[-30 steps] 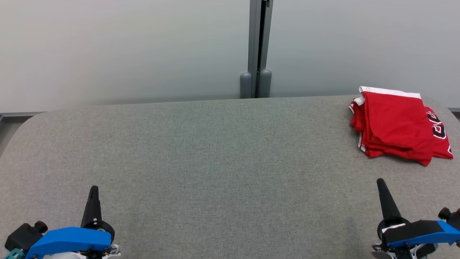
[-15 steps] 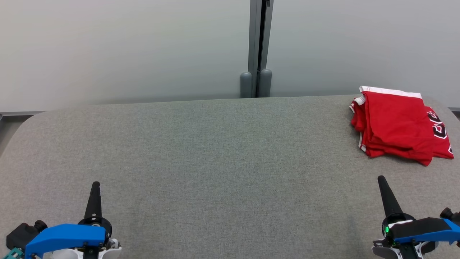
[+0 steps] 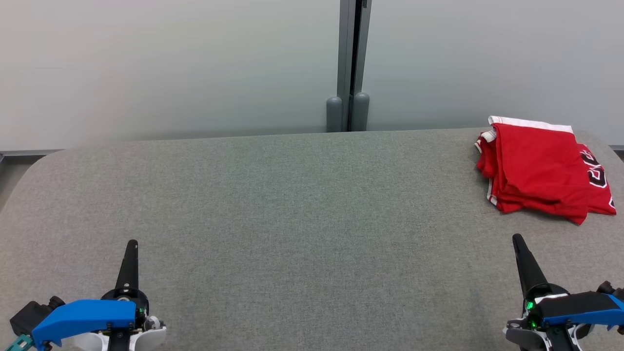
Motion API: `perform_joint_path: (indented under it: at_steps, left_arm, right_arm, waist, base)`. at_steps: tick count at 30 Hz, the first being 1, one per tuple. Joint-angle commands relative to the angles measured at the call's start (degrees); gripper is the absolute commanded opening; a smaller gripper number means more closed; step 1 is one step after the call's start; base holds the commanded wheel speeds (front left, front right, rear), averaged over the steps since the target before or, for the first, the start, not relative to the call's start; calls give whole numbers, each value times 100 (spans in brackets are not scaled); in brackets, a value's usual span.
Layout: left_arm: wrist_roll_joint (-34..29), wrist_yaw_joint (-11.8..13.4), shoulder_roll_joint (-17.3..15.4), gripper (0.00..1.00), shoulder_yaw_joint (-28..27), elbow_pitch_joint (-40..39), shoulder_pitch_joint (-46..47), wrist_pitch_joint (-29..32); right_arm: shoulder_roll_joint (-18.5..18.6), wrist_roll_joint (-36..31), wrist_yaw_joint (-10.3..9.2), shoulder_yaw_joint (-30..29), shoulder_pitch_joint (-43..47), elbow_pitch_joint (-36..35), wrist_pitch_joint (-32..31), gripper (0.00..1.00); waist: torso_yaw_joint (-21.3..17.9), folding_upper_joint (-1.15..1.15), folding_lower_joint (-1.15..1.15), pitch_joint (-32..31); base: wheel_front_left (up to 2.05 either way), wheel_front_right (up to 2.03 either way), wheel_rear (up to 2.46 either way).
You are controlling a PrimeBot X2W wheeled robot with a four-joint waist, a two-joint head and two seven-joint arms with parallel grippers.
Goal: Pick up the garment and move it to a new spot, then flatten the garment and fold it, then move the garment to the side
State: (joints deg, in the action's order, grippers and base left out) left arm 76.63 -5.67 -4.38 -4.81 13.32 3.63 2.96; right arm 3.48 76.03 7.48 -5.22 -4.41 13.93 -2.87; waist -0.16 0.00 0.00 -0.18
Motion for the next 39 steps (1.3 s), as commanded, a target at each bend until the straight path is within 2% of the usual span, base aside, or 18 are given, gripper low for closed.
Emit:
perform_joint_path:
  at_steps: [1, 39]
  left_arm:
    - [106, -42, -1, 0, -37, -6, 107, 38]
    - [1605, -215, 164, 0, -187, 79, 300, 380]
  right_arm:
    - [-15, 123, 2, -26, -105, -17, -21, 0]
    - [-67, 1665, 2, -145, -221, 16, -389, 0]
  waist:
    - [1, 0, 0, 1]
    - [16, 0, 0, 35]
  base:
    - [0, 0, 0]
    - [0, 0, 0]
